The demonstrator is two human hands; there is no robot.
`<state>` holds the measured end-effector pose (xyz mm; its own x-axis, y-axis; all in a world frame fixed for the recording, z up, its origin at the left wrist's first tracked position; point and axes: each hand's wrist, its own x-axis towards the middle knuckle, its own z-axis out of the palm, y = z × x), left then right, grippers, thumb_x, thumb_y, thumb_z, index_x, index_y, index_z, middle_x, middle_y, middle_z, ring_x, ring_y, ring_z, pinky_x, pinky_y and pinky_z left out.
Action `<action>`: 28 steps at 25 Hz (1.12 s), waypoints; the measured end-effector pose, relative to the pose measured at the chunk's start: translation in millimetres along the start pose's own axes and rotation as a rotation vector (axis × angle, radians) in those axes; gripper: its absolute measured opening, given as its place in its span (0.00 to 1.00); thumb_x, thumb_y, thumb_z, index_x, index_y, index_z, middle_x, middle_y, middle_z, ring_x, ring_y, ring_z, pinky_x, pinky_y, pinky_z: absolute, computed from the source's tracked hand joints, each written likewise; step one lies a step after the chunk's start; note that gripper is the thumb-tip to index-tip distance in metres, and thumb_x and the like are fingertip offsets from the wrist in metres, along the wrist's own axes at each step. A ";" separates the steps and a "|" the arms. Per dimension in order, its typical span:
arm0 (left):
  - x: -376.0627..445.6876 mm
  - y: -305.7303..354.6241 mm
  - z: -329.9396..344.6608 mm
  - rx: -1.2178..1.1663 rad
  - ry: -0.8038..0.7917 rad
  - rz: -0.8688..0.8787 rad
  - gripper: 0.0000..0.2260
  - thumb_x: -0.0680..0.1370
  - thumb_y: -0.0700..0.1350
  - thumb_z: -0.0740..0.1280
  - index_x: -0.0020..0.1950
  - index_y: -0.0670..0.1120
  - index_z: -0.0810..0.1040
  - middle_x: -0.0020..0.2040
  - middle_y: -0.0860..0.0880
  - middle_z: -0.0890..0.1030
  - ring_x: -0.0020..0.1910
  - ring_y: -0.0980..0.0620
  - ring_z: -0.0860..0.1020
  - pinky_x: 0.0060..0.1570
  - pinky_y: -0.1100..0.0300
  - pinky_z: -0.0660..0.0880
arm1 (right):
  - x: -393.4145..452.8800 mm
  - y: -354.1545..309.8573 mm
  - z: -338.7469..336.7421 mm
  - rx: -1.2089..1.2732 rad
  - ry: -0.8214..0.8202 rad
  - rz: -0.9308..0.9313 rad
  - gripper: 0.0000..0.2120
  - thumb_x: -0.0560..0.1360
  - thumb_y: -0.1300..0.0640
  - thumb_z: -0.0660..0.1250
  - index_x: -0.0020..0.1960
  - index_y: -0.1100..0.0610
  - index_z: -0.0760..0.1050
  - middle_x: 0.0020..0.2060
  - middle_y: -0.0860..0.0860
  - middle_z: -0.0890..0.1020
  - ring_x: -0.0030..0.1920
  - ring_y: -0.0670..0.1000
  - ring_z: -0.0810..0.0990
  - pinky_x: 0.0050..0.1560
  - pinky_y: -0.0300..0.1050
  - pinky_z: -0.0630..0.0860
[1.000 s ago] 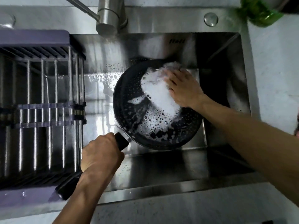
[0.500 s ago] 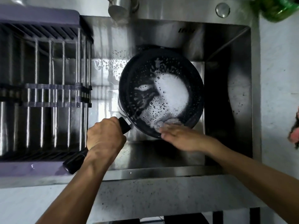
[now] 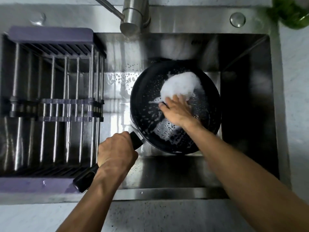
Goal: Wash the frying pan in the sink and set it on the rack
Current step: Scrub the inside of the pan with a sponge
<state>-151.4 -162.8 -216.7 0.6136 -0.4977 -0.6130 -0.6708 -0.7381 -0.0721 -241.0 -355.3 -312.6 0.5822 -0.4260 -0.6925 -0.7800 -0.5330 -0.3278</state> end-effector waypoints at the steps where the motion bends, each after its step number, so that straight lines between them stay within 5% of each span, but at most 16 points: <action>1: 1.3 -0.4 -0.2 -0.001 -0.004 -0.003 0.13 0.69 0.48 0.69 0.52 0.49 0.75 0.43 0.49 0.80 0.35 0.49 0.71 0.35 0.58 0.67 | -8.9 -14.5 19.5 0.068 -0.056 -0.129 0.28 0.82 0.38 0.46 0.79 0.45 0.55 0.81 0.51 0.48 0.80 0.52 0.41 0.75 0.51 0.34; 4: 1.3 -1.3 -0.7 -0.008 -0.013 0.002 0.13 0.70 0.47 0.68 0.53 0.49 0.75 0.43 0.48 0.80 0.36 0.48 0.71 0.36 0.58 0.67 | -61.4 31.7 40.8 0.008 -0.215 -0.352 0.25 0.84 0.40 0.48 0.80 0.43 0.54 0.79 0.43 0.40 0.78 0.47 0.36 0.73 0.45 0.32; 7: -1.3 -0.7 1.1 0.004 -0.007 0.007 0.13 0.70 0.47 0.68 0.54 0.49 0.74 0.45 0.48 0.80 0.39 0.47 0.76 0.36 0.58 0.66 | -28.3 64.9 -4.4 -0.113 -0.133 -0.081 0.24 0.84 0.42 0.46 0.79 0.43 0.55 0.80 0.45 0.43 0.80 0.53 0.39 0.77 0.50 0.41; 10: 1.1 -0.5 3.7 0.000 -0.006 0.007 0.13 0.69 0.47 0.68 0.52 0.50 0.75 0.44 0.49 0.80 0.38 0.48 0.75 0.36 0.58 0.66 | 18.6 -20.9 -5.7 0.345 0.019 -0.018 0.26 0.83 0.42 0.50 0.80 0.45 0.52 0.81 0.48 0.40 0.79 0.53 0.36 0.77 0.54 0.39; 12: 2.1 -2.5 1.8 0.009 -0.008 0.001 0.13 0.68 0.47 0.68 0.52 0.50 0.75 0.44 0.49 0.80 0.40 0.47 0.76 0.36 0.58 0.66 | 22.4 -80.6 14.5 0.813 0.062 -0.126 0.28 0.83 0.45 0.54 0.81 0.46 0.49 0.80 0.49 0.40 0.79 0.51 0.36 0.77 0.52 0.36; 13: 1.5 -1.9 0.9 0.009 -0.012 0.005 0.13 0.69 0.48 0.68 0.52 0.50 0.74 0.44 0.49 0.80 0.40 0.47 0.76 0.36 0.58 0.67 | 18.5 -88.8 21.8 0.857 0.093 -0.192 0.29 0.83 0.46 0.53 0.81 0.47 0.48 0.80 0.49 0.40 0.79 0.50 0.37 0.77 0.50 0.37; 17: -2.3 -0.7 -1.0 0.007 0.008 0.004 0.14 0.69 0.48 0.69 0.54 0.50 0.74 0.40 0.50 0.76 0.35 0.50 0.70 0.36 0.58 0.67 | 43.3 5.7 -18.4 -0.033 0.349 -0.163 0.28 0.84 0.45 0.47 0.81 0.50 0.47 0.81 0.54 0.41 0.80 0.57 0.42 0.78 0.57 0.43; 19: -1.9 0.2 -1.9 -0.012 0.003 0.005 0.13 0.70 0.47 0.69 0.53 0.50 0.75 0.36 0.51 0.72 0.35 0.50 0.71 0.35 0.58 0.67 | 27.5 62.5 -35.9 -0.465 0.292 -0.025 0.27 0.83 0.44 0.47 0.80 0.53 0.55 0.81 0.56 0.46 0.80 0.60 0.46 0.77 0.60 0.44; 21: -1.1 -0.5 -4.7 -0.033 -0.026 0.000 0.12 0.70 0.45 0.68 0.53 0.49 0.75 0.36 0.51 0.72 0.35 0.49 0.72 0.35 0.57 0.68 | -16.2 88.1 -28.5 -0.585 0.138 0.032 0.29 0.82 0.40 0.46 0.76 0.53 0.64 0.80 0.59 0.53 0.79 0.61 0.50 0.76 0.60 0.46; 24: 0.1 0.3 -6.0 -0.044 -0.039 -0.010 0.12 0.70 0.44 0.68 0.53 0.49 0.75 0.37 0.51 0.73 0.37 0.49 0.73 0.36 0.57 0.69 | -88.1 61.1 15.5 -0.130 -0.170 -0.071 0.31 0.79 0.34 0.42 0.68 0.48 0.73 0.73 0.52 0.70 0.73 0.51 0.64 0.69 0.38 0.56; 26: -0.2 -0.2 -6.4 -0.032 -0.039 -0.020 0.13 0.70 0.44 0.68 0.54 0.49 0.75 0.39 0.50 0.75 0.37 0.49 0.72 0.37 0.58 0.69 | -94.6 8.8 22.7 0.319 -0.375 -0.208 0.25 0.82 0.37 0.49 0.71 0.47 0.70 0.70 0.42 0.70 0.70 0.38 0.63 0.65 0.25 0.53; 28: -0.5 0.3 -3.7 -0.035 -0.032 -0.022 0.13 0.70 0.45 0.68 0.53 0.49 0.75 0.42 0.50 0.79 0.37 0.50 0.72 0.37 0.58 0.70 | -54.5 -23.0 21.0 0.262 -0.221 -0.380 0.22 0.83 0.45 0.57 0.76 0.48 0.66 0.74 0.43 0.66 0.74 0.39 0.59 0.71 0.33 0.53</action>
<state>-150.3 -164.4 -213.6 0.6144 -0.4665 -0.6363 -0.6416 -0.7648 -0.0588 -259.6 -304.4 -280.8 0.7956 -0.0576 -0.6031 -0.5702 -0.4074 -0.7134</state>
